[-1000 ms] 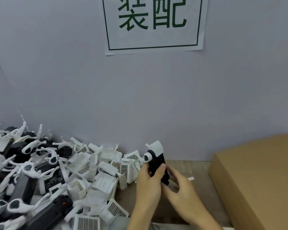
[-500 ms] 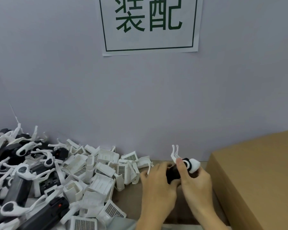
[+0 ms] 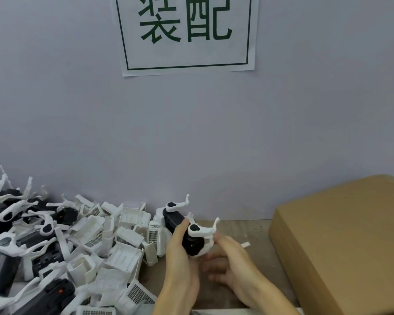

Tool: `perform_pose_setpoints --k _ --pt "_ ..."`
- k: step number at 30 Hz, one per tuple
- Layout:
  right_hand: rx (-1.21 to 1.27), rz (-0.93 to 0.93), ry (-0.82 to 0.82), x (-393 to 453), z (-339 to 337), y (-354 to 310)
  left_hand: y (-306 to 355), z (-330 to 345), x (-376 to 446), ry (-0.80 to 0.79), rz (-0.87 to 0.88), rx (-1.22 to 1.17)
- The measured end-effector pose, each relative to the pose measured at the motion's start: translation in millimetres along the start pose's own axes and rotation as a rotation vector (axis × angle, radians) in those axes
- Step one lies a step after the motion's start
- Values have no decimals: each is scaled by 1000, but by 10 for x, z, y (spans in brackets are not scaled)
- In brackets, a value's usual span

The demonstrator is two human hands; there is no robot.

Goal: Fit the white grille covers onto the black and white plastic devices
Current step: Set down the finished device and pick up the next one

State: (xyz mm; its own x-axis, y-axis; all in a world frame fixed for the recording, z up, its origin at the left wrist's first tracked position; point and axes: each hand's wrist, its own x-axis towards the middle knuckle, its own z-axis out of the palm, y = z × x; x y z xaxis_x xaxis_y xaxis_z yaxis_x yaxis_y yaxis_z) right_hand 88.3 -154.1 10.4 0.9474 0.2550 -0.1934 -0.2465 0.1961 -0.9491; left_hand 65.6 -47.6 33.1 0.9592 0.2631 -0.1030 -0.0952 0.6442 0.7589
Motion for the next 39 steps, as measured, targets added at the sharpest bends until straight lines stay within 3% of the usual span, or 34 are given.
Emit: perform_pose_setpoints --k 5,10,16,18,20,24,32,39 --pt "133 97 -117 -58 59 -44 -76 -25 34 -98 -51 79" --pt "165 73 -5 -30 85 -144 -129 4 12 -62 -63 194" --pt "-369 -355 130 -90 -29 -112 -130 -11 99 96 -78 125" --pt "-421 -433 114 -104 3 -89 -84 -10 97 110 -94 52" --pt "-410 -365 65 -100 55 -49 -42 -46 91 144 -98 -26" --pt "-288 -51 -146 -120 120 -13 0 -96 84 221 -112 -75" --pt "-80 -18 -261 -99 122 -23 -97 -55 149 278 93 120" --pt "-82 25 -295 -119 116 -33 -112 -92 174 308 81 102"
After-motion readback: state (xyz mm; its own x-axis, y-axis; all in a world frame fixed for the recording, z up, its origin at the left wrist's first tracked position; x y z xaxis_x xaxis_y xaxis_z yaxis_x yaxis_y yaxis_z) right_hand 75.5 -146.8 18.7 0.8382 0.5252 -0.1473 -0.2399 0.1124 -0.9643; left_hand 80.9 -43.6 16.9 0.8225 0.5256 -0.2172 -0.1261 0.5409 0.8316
